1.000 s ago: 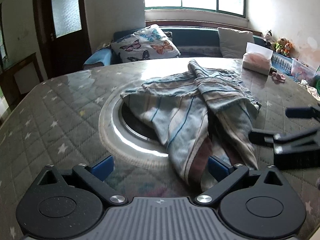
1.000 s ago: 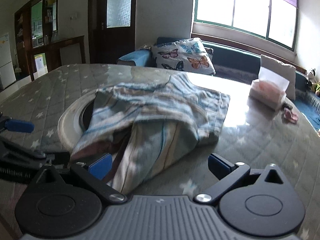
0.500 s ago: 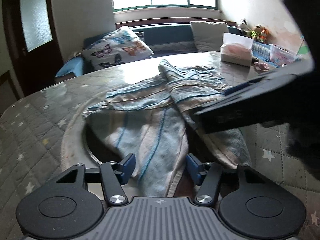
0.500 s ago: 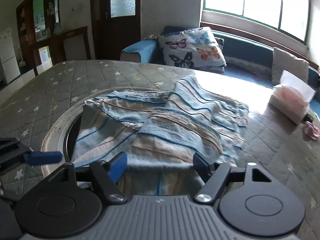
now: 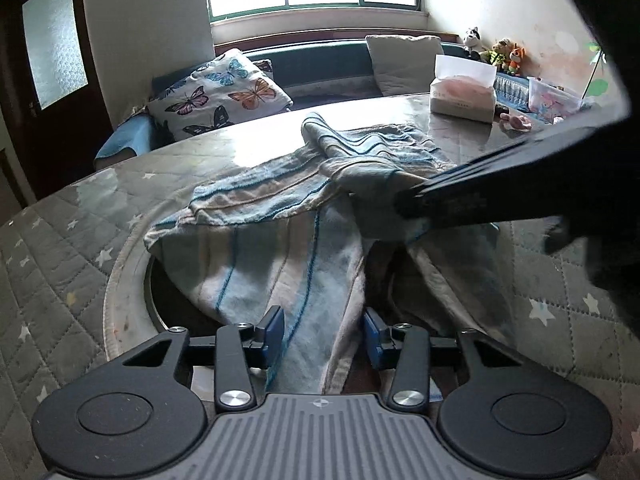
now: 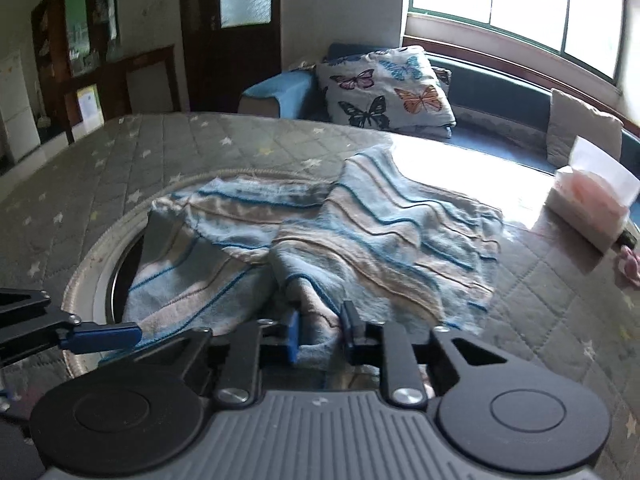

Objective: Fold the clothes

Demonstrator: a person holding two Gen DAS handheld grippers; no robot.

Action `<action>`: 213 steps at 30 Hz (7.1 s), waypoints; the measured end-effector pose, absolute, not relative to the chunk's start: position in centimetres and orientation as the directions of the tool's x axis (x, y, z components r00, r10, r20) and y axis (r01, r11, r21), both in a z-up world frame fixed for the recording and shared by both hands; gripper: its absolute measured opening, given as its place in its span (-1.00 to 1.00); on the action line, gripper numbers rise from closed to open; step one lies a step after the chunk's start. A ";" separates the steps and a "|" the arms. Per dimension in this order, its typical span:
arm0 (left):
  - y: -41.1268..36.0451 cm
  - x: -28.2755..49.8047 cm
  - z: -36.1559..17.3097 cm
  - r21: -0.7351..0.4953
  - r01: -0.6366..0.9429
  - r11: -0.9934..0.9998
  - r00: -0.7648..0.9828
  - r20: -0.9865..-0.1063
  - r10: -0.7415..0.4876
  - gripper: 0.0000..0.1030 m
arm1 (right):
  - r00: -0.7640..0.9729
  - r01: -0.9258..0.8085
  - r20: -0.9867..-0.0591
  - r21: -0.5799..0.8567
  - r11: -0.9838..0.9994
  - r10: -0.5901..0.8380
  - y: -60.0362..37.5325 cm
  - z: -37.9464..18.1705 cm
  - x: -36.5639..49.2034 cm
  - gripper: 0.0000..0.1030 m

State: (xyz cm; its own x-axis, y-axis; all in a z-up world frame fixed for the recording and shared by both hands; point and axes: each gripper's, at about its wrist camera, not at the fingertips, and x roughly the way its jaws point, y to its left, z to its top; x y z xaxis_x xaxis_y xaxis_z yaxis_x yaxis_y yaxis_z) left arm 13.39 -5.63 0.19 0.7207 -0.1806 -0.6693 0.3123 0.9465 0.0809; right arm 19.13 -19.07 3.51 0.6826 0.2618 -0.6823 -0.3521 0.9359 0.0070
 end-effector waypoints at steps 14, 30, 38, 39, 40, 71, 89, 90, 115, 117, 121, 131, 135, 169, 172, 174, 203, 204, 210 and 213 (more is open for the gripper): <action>-5.7 16.5 0.3 0.089 0.331 0.939 0.725 -0.662 -0.193 -0.05 | 0.689 -0.359 -0.663 0.036 0.933 0.291 -19.2 4.1 19.2 -0.61; -5.3 16.7 1.1 0.073 0.328 0.942 0.736 -0.645 -0.207 -0.16 | 0.765 -0.270 -0.587 0.083 0.959 0.265 -23.4 6.1 16.3 -0.93; -7.3 18.7 1.9 0.100 0.348 0.932 0.758 -0.616 -0.217 0.01 | 0.769 -0.083 -0.616 0.167 0.982 0.170 -30.2 4.3 12.2 -0.93; -7.5 19.3 1.9 0.100 0.348 0.932 0.758 -0.615 -0.217 0.01 | 0.761 -0.065 -0.627 0.180 0.982 0.165 -30.9 3.9 11.8 -0.93; -7.6 20.0 1.8 0.090 0.346 0.934 0.754 -0.620 -0.219 0.01 | 0.754 -0.051 -0.637 0.189 0.981 0.162 -31.4 3.4 11.4 -0.93; 8.6 12.8 5.5 -0.062 -0.096 0.993 0.832 -0.553 0.046 -0.89 | 0.739 0.067 -0.649 0.340 0.938 0.182 -33.5 0.3 13.1 -0.07; 13.6 2.3 5.7 -0.197 -0.198 0.960 0.783 -0.621 0.034 -0.89 | 0.783 0.015 -0.595 0.309 0.951 0.181 -34.9 4.2 6.6 -0.89; 13.7 1.7 5.7 -0.196 -0.195 0.961 0.777 -0.629 0.029 -0.89 | 0.782 0.012 -0.597 0.301 0.953 0.179 -35.1 4.5 5.8 -0.89; 14.8 2.4 7.8 -0.033 -0.202 0.979 0.772 -0.621 0.138 -0.23 | 0.711 -0.083 -0.695 0.069 0.994 0.108 -35.6 6.3 5.5 -0.40; 13.9 4.6 7.7 -0.037 -0.157 0.987 0.779 -0.619 0.101 -0.23 | 0.706 -0.124 -0.696 0.066 0.990 0.135 -34.6 6.4 7.1 -0.39; 12.0 9.7 6.7 -0.030 -0.099 0.995 0.764 -0.643 0.057 -0.32 | 0.684 -0.180 -0.708 0.073 0.981 0.179 -32.7 6.2 10.7 -0.39; 8.7 19.7 2.5 0.028 -0.011 1.000 0.703 -0.711 0.028 -0.34 | 0.646 -0.266 -0.733 0.045 0.963 0.213 -29.6 5.0 18.6 -0.31; 8.4 21.1 1.4 0.025 0.011 1.000 0.692 -0.722 0.010 -0.34 | 0.639 -0.277 -0.739 0.036 0.960 0.212 -29.1 4.4 21.3 -0.31; 9.4 28.3 2.3 0.225 -0.014 0.974 0.782 -0.605 0.151 -0.97 | 0.651 -0.206 -0.738 0.050 0.977 0.175 -29.0 0.3 33.6 -0.90; 9.7 29.0 2.4 0.229 -0.030 0.973 0.786 -0.596 0.164 -0.97 | 0.686 -0.216 -0.707 0.026 0.976 0.171 -28.5 0.9 34.1 -0.91; 9.8 29.8 2.4 0.236 -0.035 0.971 0.789 -0.591 0.172 -0.97 | 0.703 -0.213 -0.690 0.025 0.977 0.171 -28.3 1.3 34.8 -0.91; 6.5 21.0 2.7 0.290 0.068 0.954 0.767 -0.627 0.137 0.02 | 0.623 -0.431 -0.731 -0.025 0.902 0.277 -24.8 4.1 24.8 -0.33; 6.2 19.7 2.9 0.283 0.083 0.956 0.769 -0.628 0.119 0.03 | 0.612 -0.455 -0.734 -0.022 0.890 0.295 -24.3 4.4 23.2 -0.33; 3.6 12.5 3.9 0.222 0.188 0.957 0.776 -0.631 -0.006 0.03 | 0.538 -0.574 -0.748 0.013 0.819 0.389 -21.8 4.9 15.9 -0.32; 2.5 9.1 4.0 0.190 0.250 0.949 0.765 -0.640 -0.074 0.03 | 0.498 -0.625 -0.752 0.034 0.780 0.432 -20.6 4.9 12.6 -0.32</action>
